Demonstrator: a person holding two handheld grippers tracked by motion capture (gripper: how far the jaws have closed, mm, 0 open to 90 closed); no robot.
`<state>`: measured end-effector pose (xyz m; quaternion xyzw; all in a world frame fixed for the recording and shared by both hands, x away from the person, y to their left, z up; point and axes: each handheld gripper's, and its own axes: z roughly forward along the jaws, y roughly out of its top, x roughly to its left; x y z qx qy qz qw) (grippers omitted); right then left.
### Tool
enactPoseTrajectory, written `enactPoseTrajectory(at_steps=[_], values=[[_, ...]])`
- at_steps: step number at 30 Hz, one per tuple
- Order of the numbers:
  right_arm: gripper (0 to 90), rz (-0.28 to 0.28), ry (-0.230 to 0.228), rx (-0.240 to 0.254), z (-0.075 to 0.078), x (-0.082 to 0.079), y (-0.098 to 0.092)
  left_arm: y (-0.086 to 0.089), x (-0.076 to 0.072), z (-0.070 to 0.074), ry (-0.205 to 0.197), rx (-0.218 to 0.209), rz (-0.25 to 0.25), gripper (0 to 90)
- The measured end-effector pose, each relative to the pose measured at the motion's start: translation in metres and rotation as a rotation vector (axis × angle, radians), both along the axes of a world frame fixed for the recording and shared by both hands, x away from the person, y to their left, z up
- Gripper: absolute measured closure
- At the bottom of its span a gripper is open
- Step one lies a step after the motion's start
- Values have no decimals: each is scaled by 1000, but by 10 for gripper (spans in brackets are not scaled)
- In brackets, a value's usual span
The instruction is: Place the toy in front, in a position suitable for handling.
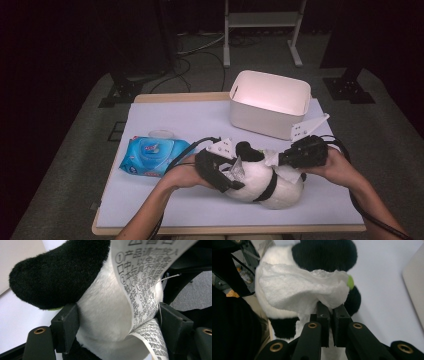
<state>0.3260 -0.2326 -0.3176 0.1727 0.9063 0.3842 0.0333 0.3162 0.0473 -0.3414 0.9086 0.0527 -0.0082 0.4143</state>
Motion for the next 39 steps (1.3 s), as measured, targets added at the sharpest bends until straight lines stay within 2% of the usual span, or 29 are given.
enactPoseTrajectory(at_steps=[10,14,21,23,25,29,30,37,39], values=[[850,40,-33,-5,22,10,25,-4,-1,3,-13,3,-14,256],[850,52,-51,-46,26,9,34,-2,-1,1,-5,3,-15,256],[851,40,-40,-47,18,4,22,-3,-1,0,-4,-13,-20,256],[851,29,-37,-58,16,2,18,-2,0,1,-8,-14,-13,285],[851,20,-34,-67,14,2,15,-2,1,1,8,-20,-5,307],[851,11,-17,-78,9,1,10,-2,3,1,14,-24,-2,312],[851,6,-10,-99,5,0,7,-1,4,-1,23,-28,-2,312],[851,-9,15,-136,-9,-2,-2,3,6,-5,42,-52,15,288],[851,-18,26,-130,-14,-3,-6,3,6,-6,47,-61,14,276]])
